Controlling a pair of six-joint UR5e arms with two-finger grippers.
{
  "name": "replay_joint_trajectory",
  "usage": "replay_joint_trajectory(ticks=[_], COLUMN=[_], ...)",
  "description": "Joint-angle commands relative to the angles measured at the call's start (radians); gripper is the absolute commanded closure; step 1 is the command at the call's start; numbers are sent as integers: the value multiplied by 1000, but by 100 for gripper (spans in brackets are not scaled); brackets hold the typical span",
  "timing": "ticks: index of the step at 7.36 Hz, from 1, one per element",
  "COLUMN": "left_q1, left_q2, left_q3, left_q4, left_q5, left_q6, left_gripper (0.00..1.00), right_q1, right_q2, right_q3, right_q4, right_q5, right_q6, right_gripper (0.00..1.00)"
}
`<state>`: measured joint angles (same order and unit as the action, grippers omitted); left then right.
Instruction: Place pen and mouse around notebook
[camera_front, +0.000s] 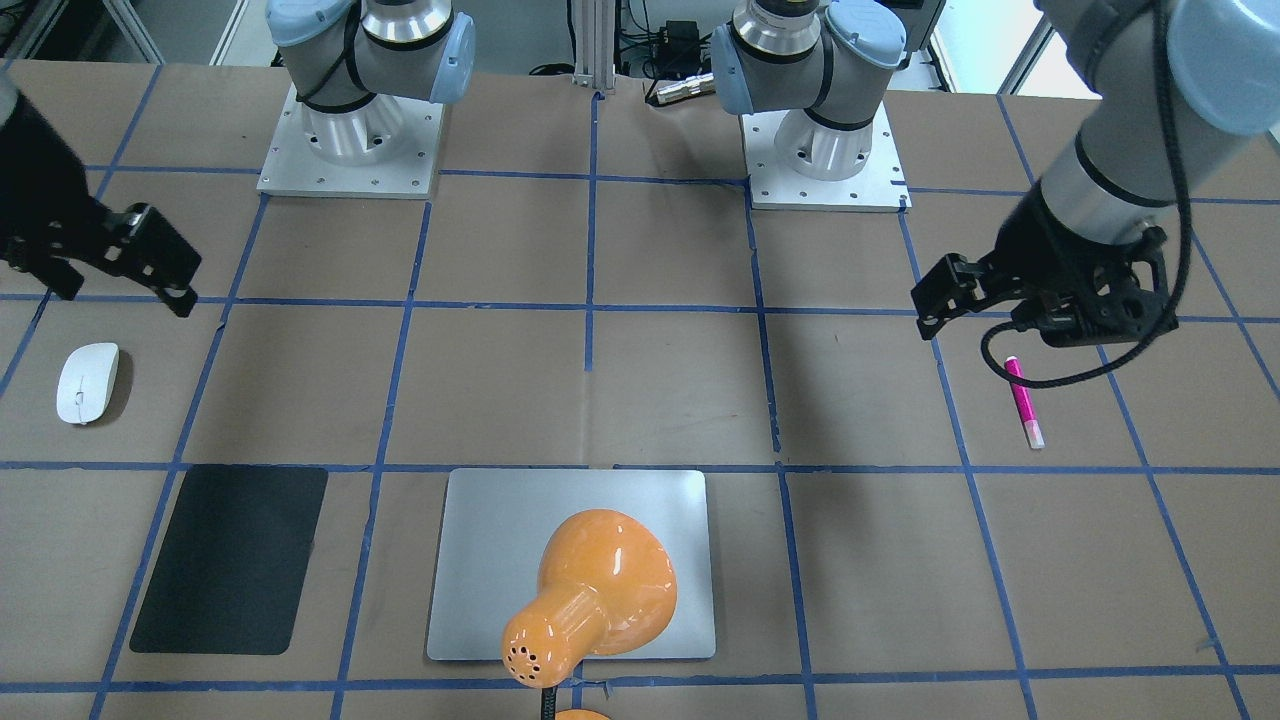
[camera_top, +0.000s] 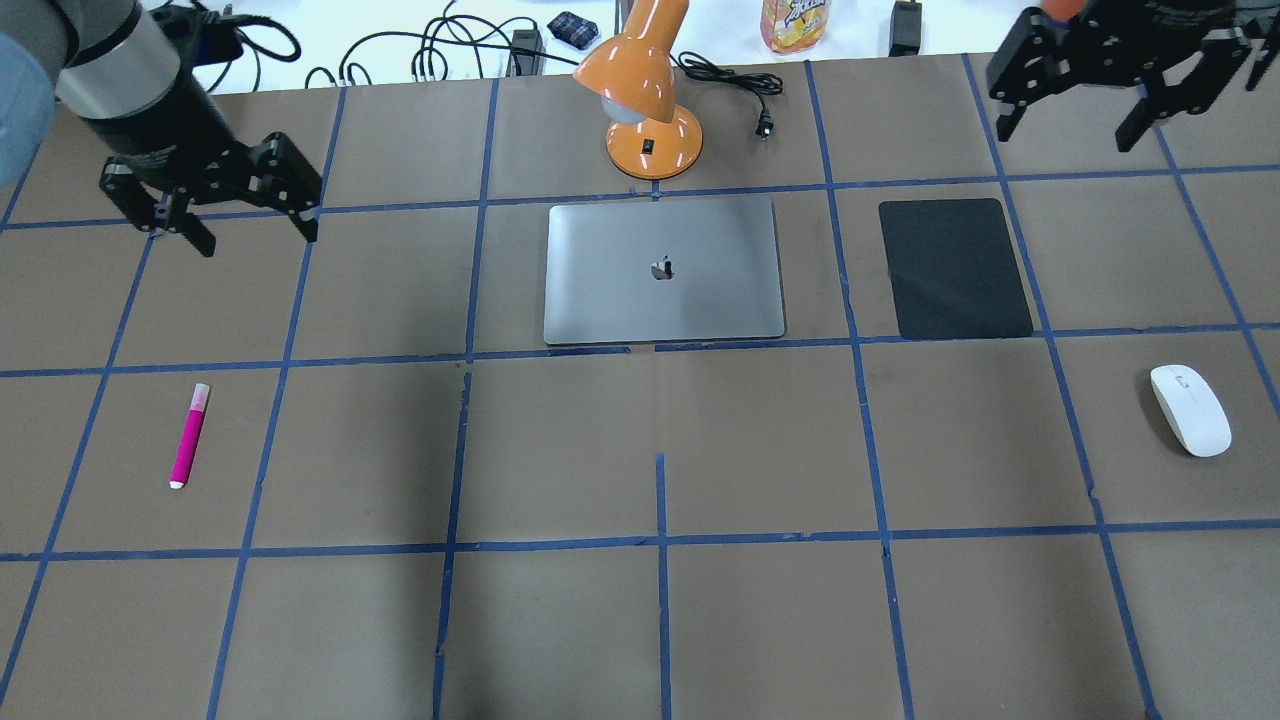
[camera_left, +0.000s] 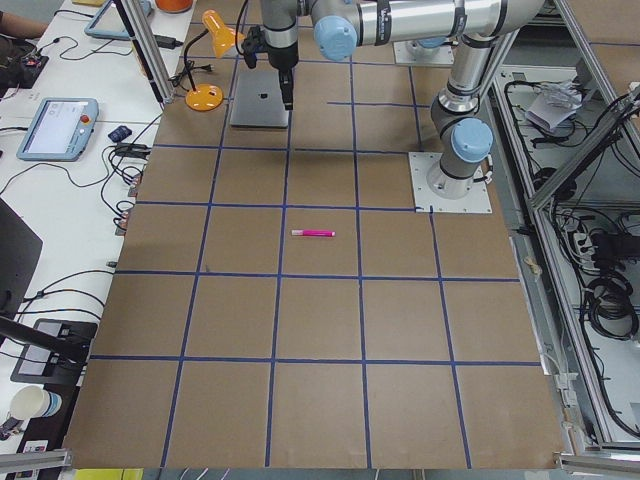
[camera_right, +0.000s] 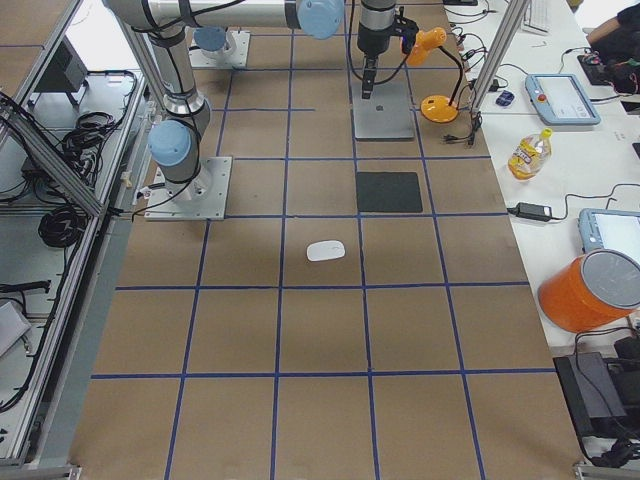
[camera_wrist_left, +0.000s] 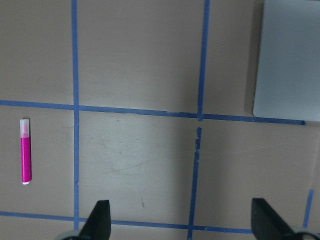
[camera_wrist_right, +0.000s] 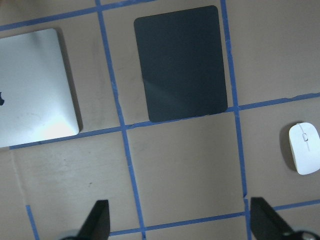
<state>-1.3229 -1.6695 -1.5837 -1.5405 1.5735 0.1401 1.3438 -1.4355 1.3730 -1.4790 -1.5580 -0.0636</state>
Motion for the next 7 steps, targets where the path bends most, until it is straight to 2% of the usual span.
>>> replay_joint_trajectory(ticks=[1, 2, 3, 4, 5, 6, 7], left_q1=[201, 276, 324, 358, 410, 416, 422], left_q2=[-24, -67, -100, -139, -192, -241, -265], left_q3=[-155, -252, -328, -363, -386, -394, -397], left_q4=[96, 282, 456, 559, 603, 681, 701], left_q5=[9, 35, 71, 69, 27, 1, 0], left_q6=[308, 353, 431, 578, 622, 624, 630], left_gripper=[0, 0, 0, 0, 0, 0, 0], right_q1=[-136, -178, -217, -297, -393, -449, -466], right_q2=[56, 49, 3, -11, -5, 0, 4], right_q3=[90, 185, 266, 370, 470, 583, 668], right_q4=[-106, -160, -178, -213, -404, -567, -730], right_q5=[-7, -40, -77, -103, -120, -110, -71], right_q6=[-193, -300, -327, -370, -486, -653, -764], right_gripper=[0, 0, 0, 0, 0, 0, 0])
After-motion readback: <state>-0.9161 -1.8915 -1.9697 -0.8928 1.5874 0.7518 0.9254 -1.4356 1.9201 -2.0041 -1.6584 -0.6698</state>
